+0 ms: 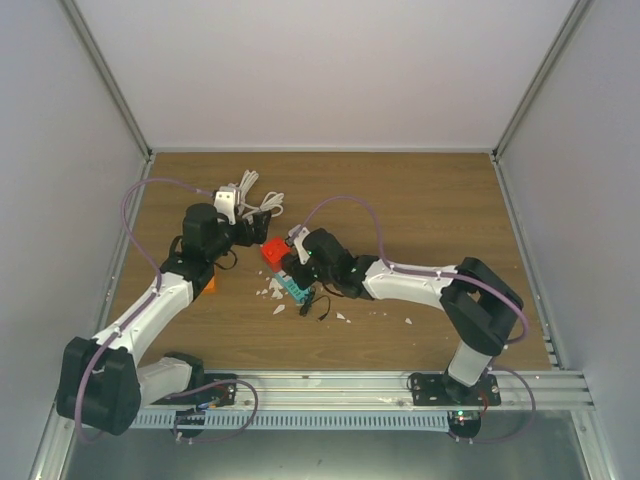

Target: Insert the plug

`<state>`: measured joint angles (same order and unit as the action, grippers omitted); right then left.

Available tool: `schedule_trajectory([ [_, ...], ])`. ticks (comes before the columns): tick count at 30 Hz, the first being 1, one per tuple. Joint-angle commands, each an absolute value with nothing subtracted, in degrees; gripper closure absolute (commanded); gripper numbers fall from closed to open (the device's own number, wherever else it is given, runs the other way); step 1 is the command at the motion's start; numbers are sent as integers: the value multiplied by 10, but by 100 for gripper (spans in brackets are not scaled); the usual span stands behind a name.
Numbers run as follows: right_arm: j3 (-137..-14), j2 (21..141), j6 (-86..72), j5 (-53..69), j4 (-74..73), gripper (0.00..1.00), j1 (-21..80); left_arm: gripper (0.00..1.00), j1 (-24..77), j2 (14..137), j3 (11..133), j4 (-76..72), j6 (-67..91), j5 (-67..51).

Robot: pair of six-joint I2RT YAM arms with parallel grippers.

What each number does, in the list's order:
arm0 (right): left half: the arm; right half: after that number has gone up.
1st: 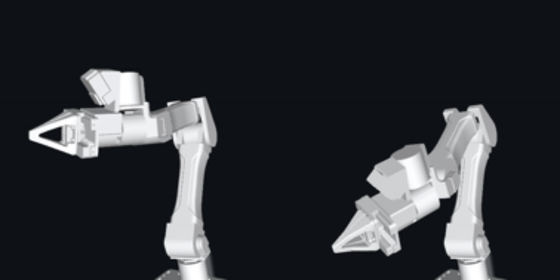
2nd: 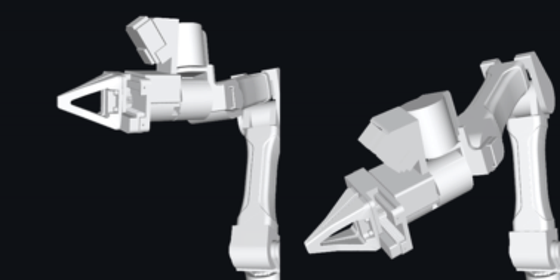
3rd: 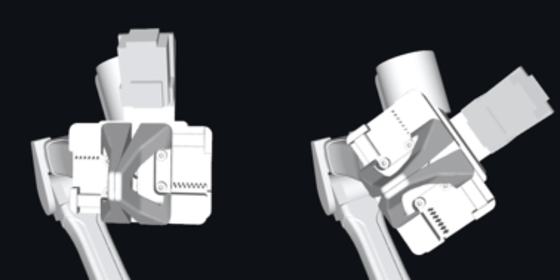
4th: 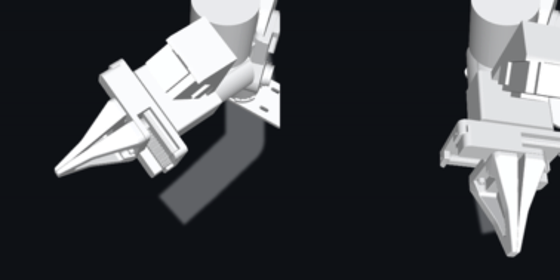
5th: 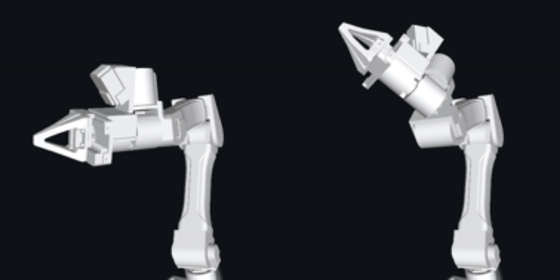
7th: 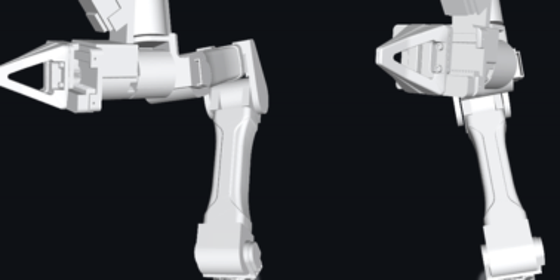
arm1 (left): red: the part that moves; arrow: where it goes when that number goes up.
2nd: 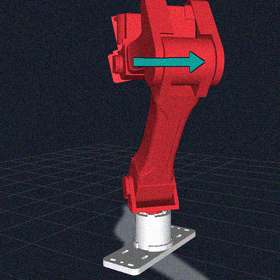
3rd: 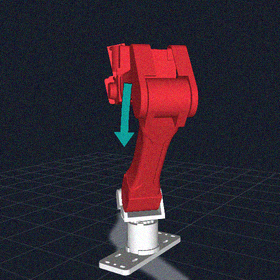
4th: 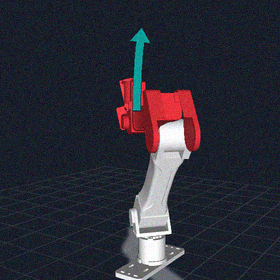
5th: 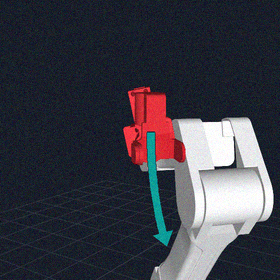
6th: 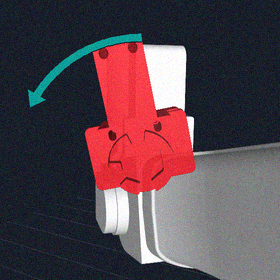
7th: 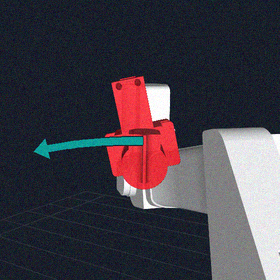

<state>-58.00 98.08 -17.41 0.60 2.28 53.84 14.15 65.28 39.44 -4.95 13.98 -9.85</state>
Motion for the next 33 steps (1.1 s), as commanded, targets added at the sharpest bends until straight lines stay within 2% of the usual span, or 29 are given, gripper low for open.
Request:
schedule_trajectory([
  [1, -600, 1005, -175, -13, 81, 100, 540, 1, 139, 661, 414, -69, 147, -100],
  [33, -504, 1008, -204, -38, 141, 100, 533, 1, 138, 684, 423, -65, 145, -106],
])
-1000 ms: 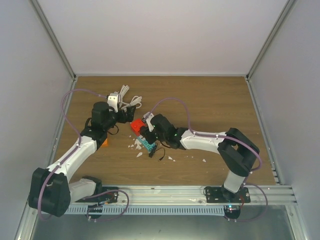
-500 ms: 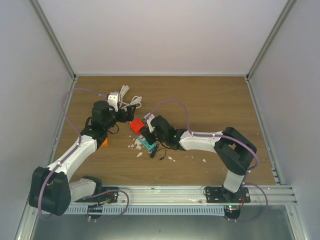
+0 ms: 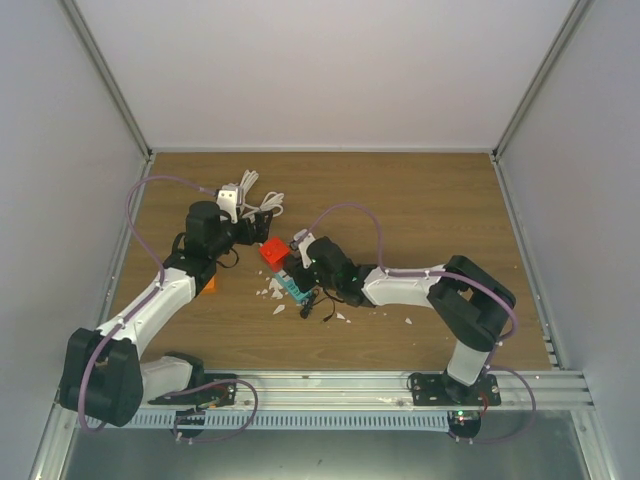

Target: Insert the plug

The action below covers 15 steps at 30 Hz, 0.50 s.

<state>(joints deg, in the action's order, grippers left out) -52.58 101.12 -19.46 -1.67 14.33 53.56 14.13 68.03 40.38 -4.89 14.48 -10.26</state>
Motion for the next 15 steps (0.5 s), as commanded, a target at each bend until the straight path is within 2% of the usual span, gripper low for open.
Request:
schedule_trajectory([
  [1, -502, 1007, -204, -41, 142, 100, 533, 1, 138, 684, 423, -65, 145, -106],
  [15, -478, 1009, -198, -59, 166, 100, 534, 1, 139, 696, 429, -62, 143, -110],
])
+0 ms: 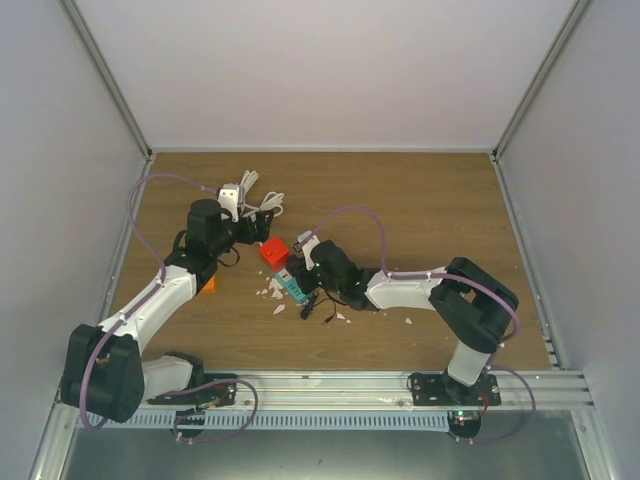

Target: Insert the plug

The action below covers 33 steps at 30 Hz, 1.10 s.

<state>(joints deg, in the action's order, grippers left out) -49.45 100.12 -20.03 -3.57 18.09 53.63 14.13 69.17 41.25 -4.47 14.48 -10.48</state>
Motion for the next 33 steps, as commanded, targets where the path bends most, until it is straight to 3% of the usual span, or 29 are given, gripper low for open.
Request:
schedule_trajectory([
  [1, -478, 1013, -198, -57, 169, 100, 536, 1, 139, 696, 429, -62, 143, -110],
  [17, -457, 1040, -187, -64, 244, 100, 545, 1, 138, 703, 433, -59, 142, -113],
  [33, -485, 1054, -140, -126, 147, 100, 579, 1, 139, 712, 438, -55, 140, -119],
])
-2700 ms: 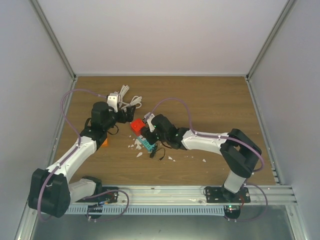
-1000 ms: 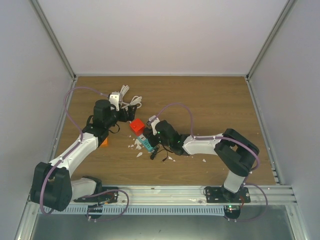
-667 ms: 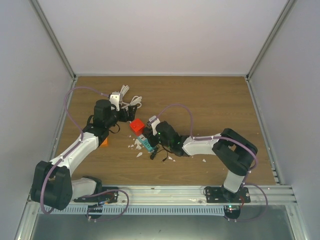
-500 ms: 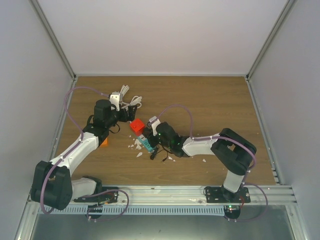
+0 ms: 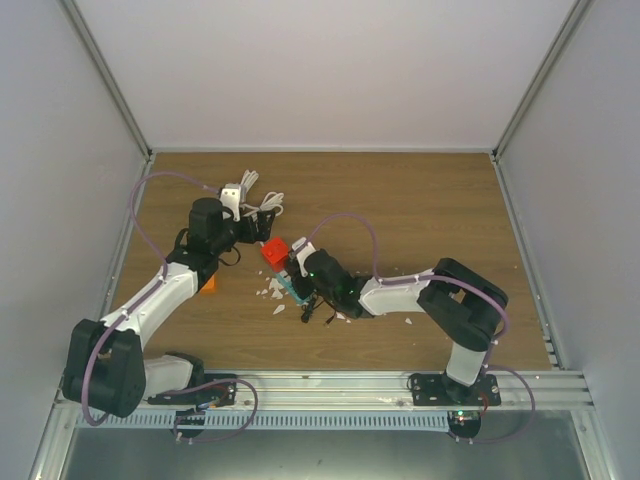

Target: Insert the plug

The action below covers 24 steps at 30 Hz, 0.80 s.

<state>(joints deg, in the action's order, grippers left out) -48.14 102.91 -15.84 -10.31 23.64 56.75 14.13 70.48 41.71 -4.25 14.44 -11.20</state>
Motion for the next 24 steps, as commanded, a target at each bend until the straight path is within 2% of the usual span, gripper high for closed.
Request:
schedule_trajectory([
  [1, -489, 1056, -138, -128, 137, 100, 581, 1, 139, 715, 439, -55, 140, -119],
  [24, -529, 1091, -139, -122, 48, 100, 582, 4, 151, 746, 456, -48, 130, -140],
])
